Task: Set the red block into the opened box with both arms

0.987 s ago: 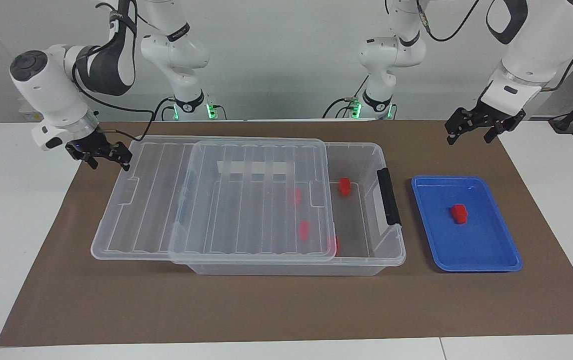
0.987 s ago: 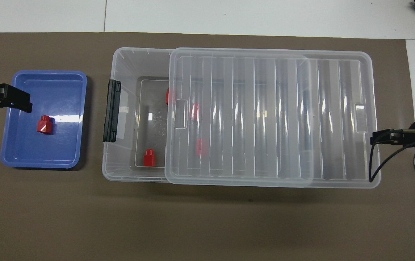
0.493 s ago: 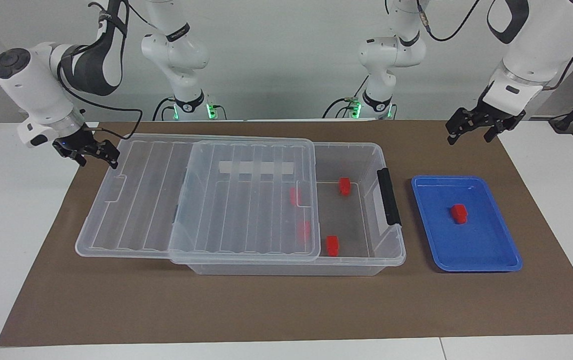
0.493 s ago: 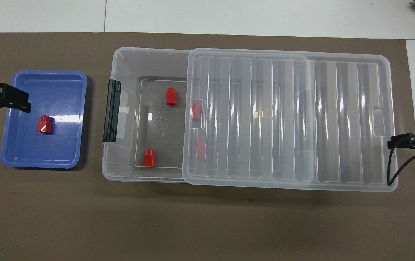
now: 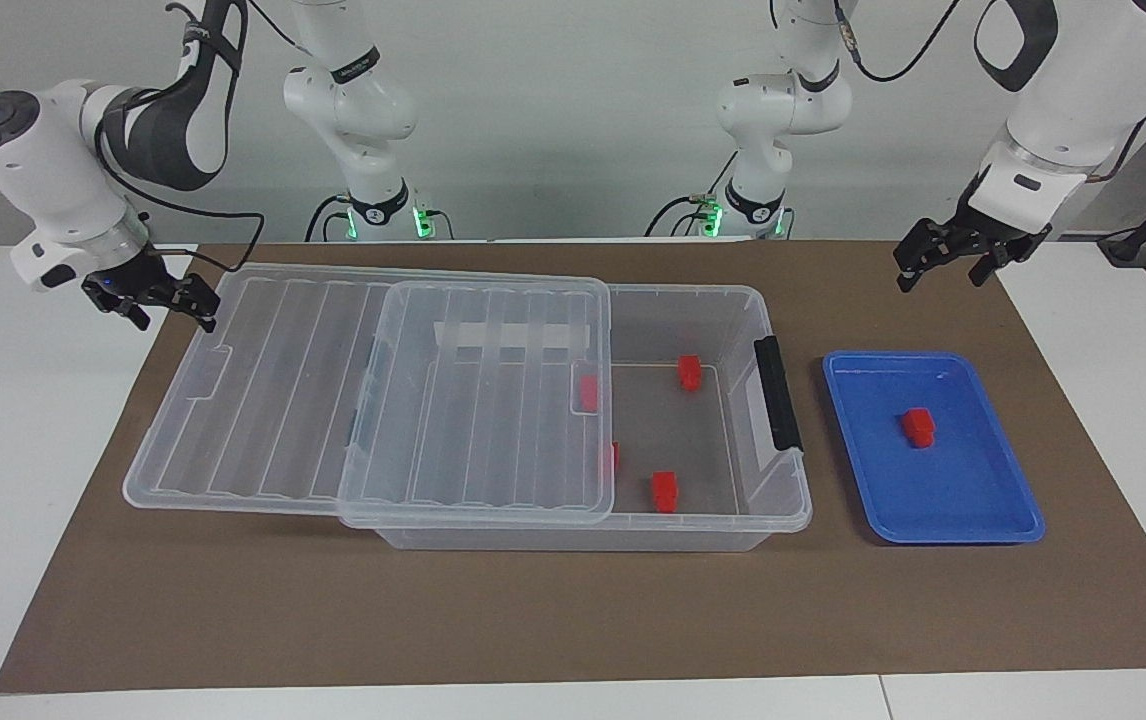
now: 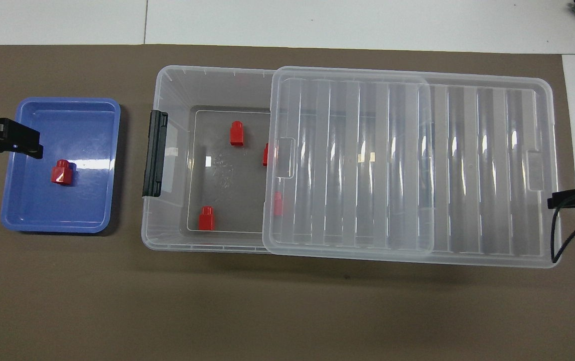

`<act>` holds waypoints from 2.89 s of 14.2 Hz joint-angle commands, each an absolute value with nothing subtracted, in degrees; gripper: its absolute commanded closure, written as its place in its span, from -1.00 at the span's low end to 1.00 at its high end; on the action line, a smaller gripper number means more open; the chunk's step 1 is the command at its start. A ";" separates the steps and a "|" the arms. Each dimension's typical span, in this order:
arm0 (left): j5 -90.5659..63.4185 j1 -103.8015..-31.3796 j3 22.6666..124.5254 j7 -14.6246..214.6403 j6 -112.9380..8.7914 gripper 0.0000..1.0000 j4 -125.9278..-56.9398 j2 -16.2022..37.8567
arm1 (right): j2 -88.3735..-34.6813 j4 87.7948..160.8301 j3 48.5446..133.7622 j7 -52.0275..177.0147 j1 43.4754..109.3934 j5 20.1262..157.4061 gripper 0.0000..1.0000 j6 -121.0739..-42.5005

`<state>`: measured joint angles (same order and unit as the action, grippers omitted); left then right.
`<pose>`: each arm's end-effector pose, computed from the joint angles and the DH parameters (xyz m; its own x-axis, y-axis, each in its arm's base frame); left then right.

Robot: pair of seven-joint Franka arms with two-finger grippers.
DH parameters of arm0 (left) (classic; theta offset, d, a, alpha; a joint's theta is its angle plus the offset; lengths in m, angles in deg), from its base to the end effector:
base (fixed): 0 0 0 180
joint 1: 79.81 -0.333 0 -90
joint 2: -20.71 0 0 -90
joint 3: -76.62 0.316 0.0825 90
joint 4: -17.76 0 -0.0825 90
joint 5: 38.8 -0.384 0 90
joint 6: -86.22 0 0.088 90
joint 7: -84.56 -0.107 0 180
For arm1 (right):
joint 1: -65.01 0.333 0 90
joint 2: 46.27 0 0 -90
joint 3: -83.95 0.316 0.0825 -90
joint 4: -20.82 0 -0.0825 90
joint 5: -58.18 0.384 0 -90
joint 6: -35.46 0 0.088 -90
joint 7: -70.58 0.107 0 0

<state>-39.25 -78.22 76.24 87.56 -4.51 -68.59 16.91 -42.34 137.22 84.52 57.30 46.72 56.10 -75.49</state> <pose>0.5762 -0.0189 0.6182 0.9998 0.0179 0.0105 0.0180 -0.9998 -0.0069 0.5062 -0.1643 0.4741 0.9973 -0.0645 -0.0339 -0.0636 -0.9976 0.0272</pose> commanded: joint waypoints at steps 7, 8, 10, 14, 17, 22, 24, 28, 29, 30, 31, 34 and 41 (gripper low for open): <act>-38.71 -84.99 76.27 78.45 -31.96 -1.00 -93.94 22.76 | -42.76 122.53 85.71 75.91 56.38 55.19 -1.00 -62.03; -38.71 -85.34 76.27 75.63 -34.17 -1.00 -94.12 20.73 | -42.76 121.21 85.62 78.73 58.14 55.36 -1.00 -60.10; -38.71 -87.53 76.27 69.74 -41.26 -1.00 -97.18 17.56 | -43.20 116.74 85.71 83.74 62.09 56.15 -1.00 -55.71; -38.71 -88.33 76.27 68.92 -52.27 -1.00 -101.15 12.29 | -46.35 108.21 85.71 91.58 67.81 55.37 -1.00 -49.98; -38.71 -88.33 76.27 68.92 -55.80 -1.00 -102.46 10.08 | -47.94 104.86 85.54 91.50 66.86 55.19 -1.00 -47.26; -38.71 -89.65 76.27 68.83 -60.55 -1.00 -103.96 7.44 | -47.86 105.37 84.92 89.23 65.46 55.80 -1.00 -45.40; -38.71 -89.74 76.27 68.83 -60.47 -0.85 -104.57 7.44 | -46.72 107.39 84.83 85.45 64.40 56.16 -1.00 -45.31; -38.71 -90.35 76.27 68.92 -60.64 -0.05 -106.51 7.88 | -45.75 109.33 84.92 84.99 63.25 56.33 -1.00 -45.49; -38.71 -90.44 76.27 68.92 -60.38 0.18 -106.51 7.97 | -45.83 109.33 84.92 84.99 63.25 56.33 -1.00 -45.66; -38.71 -90.44 76.27 68.92 -60.29 0.47 -106.43 7.97 | -45.75 109.33 84.92 85.08 63.25 56.42 -1.00 -45.75; -38.71 -90.44 76.27 69.01 -59.94 0.76 -106.43 7.97 | -45.75 109.24 84.83 84.99 63.25 56.42 -1.00 -45.75; -38.27 -90.01 76.10 70.15 -55.92 1.00 -104.15 8.41 | -45.83 109.24 84.92 85.17 63.25 56.42 -1.00 -45.75; -32.22 -84.13 75.13 93.74 -22.18 1.00 -79.91 10.16 | -46.10 109.33 85.01 84.91 63.95 56.95 -1.00 -50.67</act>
<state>-34.86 -86.54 74.87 85.79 -28.77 -85.91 10.48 -47.01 107.88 84.70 86.07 64.03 56.16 -49.25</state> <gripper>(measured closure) 0.656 0.000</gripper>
